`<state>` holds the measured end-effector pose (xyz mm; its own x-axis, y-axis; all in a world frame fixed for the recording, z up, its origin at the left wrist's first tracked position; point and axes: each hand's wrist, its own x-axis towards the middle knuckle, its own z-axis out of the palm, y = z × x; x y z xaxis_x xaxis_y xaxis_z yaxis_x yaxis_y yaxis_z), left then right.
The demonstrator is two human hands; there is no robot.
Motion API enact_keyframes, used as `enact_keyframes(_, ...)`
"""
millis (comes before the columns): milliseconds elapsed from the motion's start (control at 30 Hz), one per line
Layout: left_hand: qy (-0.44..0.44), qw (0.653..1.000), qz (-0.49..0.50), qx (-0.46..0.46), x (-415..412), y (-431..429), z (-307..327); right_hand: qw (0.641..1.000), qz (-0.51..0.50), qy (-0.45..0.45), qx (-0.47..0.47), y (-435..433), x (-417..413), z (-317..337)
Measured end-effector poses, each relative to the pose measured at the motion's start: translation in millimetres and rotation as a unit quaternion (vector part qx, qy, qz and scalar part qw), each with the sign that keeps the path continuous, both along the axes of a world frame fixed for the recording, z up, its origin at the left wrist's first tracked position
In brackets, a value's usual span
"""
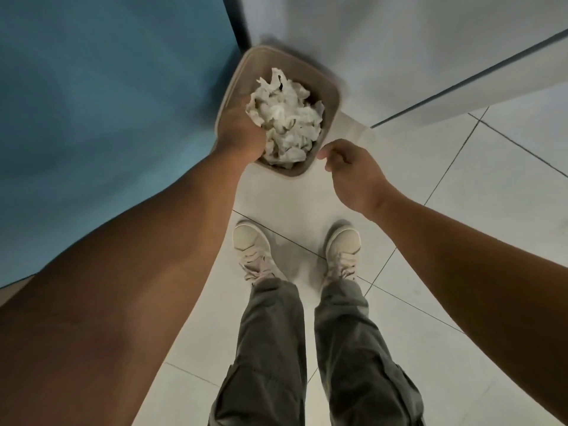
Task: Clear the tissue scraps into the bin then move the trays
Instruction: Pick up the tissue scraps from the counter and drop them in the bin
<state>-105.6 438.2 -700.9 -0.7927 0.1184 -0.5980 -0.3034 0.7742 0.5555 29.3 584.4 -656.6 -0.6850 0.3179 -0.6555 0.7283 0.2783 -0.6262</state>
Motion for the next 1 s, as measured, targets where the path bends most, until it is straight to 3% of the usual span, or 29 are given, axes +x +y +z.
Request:
enact_keyframes(400, 0.024, 0.999, 0.032, 0.003, 17.6, -32.4, 36.9, 0.993, 0.082, 0.073, 0.035, -32.4, -69.1, -19.8)
enact_keyframes(633, 0.033, 0.999, 0.013, -0.012, 33.7, -48.0, 48.7, 0.988, 0.132, -0.038, 0.066, -36.2, -96.7, -52.5)
enact_keyframes(800, 0.043, 0.999, -0.011, -0.014, 29.4, -36.4, 100.7, 0.990, 0.109, -0.058, 0.061, -27.9, -78.3, 1.1)
enact_keyframes(1000, 0.072, 0.997, 0.001, 0.010, 29.3, -19.6, 207.8, 0.994, 0.093, 0.005, 0.059, -31.8, -41.0, 125.1)
